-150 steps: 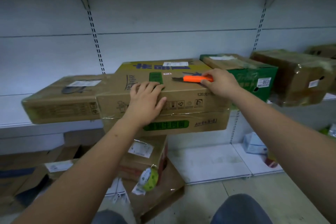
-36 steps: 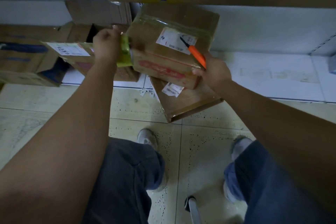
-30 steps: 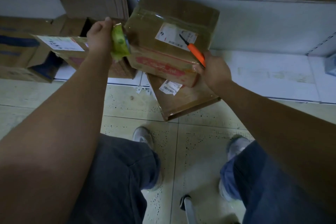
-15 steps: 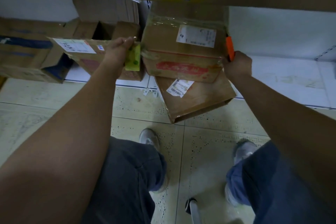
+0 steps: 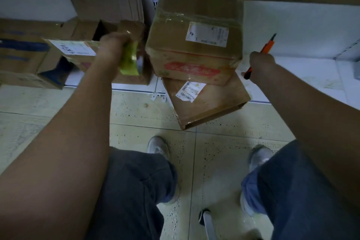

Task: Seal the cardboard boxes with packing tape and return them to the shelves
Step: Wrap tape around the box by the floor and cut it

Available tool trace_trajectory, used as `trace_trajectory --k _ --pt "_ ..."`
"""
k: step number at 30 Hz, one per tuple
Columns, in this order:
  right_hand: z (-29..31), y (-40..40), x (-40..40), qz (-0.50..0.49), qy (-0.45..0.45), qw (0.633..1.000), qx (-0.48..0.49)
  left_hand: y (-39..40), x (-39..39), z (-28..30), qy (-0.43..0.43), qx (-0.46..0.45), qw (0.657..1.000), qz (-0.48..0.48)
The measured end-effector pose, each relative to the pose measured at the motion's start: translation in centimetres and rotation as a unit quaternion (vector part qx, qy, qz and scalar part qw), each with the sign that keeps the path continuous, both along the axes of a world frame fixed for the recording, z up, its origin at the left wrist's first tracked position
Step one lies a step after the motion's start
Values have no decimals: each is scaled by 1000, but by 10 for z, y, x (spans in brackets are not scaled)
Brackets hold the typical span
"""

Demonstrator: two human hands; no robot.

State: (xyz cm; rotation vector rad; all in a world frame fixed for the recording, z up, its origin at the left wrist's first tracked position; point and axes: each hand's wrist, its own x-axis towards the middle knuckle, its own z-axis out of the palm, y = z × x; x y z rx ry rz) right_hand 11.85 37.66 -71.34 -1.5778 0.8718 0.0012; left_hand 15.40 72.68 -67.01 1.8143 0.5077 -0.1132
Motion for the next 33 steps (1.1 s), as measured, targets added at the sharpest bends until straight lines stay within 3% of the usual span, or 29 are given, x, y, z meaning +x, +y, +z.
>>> trace_trajectory --k 3,5,7,11,15,17,20,22,23,24,26,29,33 --pt "4 14 -6 -20 -5 1000 13 -1 10 8 -98 123 987 19" --pt "5 33 -9 -34 22 998 53 -11 13 2 -125 229 965 -26" --pt "4 52 -15 -20 14 997 74 -21 17 -8 -140 260 953 -74" --pt "-6 60 -20 22 -12 996 90 -38 16 -24 -69 127 981 -128" --pt "-9 53 -19 33 8 998 50 -42 10 -28 -6 33 996 -86" --pt "-11 49 -22 26 45 999 -1 -54 -3 -24 45 31 987 -150" --pt "-14 42 -34 -29 45 998 -41 -85 -36 -16 114 -17 947 -300" --pt "-11 38 -43 -66 62 995 -33 -97 -51 -7 149 -76 921 -352" --pt "-8 37 -47 -71 64 995 -17 -97 -51 -3 134 -74 924 -351" --pt "-8 36 -49 -73 67 995 -5 -94 -48 2 101 -50 936 -335" --pt "-6 33 -51 -76 89 993 -24 -84 -35 14 11 84 962 -261" --pt "-9 28 -50 -64 81 993 -55 -68 -11 11 -107 290 937 -166" --pt "-17 21 -46 -40 47 995 -76 -75 14 -1 -148 387 903 -114"
